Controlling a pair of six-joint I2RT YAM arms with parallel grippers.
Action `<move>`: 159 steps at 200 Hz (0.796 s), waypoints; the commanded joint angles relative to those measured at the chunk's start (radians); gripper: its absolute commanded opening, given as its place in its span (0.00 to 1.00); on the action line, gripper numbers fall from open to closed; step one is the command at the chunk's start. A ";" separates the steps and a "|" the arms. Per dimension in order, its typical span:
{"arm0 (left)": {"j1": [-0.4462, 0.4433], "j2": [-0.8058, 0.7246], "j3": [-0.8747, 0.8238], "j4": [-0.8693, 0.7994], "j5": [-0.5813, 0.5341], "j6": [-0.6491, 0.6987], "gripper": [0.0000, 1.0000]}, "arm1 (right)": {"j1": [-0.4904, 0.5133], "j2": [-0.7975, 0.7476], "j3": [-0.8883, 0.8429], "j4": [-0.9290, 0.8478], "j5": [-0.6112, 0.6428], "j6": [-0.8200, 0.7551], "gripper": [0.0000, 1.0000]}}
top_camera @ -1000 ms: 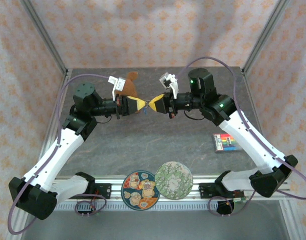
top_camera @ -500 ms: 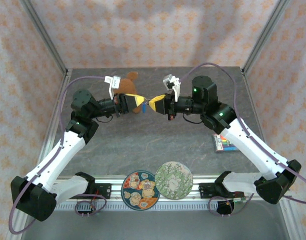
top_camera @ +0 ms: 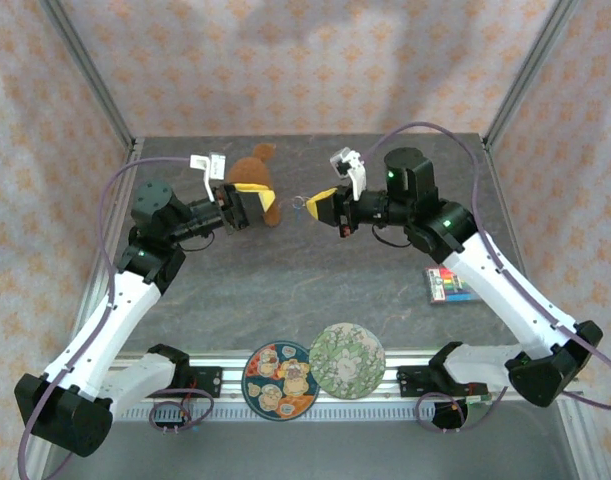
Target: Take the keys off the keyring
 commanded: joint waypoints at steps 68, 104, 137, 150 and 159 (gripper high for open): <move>-0.034 0.064 0.100 -0.267 0.086 0.266 0.56 | -0.019 0.078 0.107 -0.198 -0.117 -0.142 0.00; -0.071 0.108 0.153 -0.345 0.110 0.324 0.57 | -0.019 0.107 0.142 -0.241 -0.168 -0.157 0.00; -0.092 0.125 0.173 -0.349 0.138 0.325 0.57 | -0.019 0.115 0.144 -0.237 -0.175 -0.157 0.00; -0.096 0.126 0.175 -0.352 0.139 0.327 0.56 | -0.019 0.115 0.146 -0.237 -0.175 -0.158 0.00; -0.100 0.126 0.177 -0.354 0.144 0.326 0.56 | -0.019 0.116 0.147 -0.236 -0.175 -0.158 0.00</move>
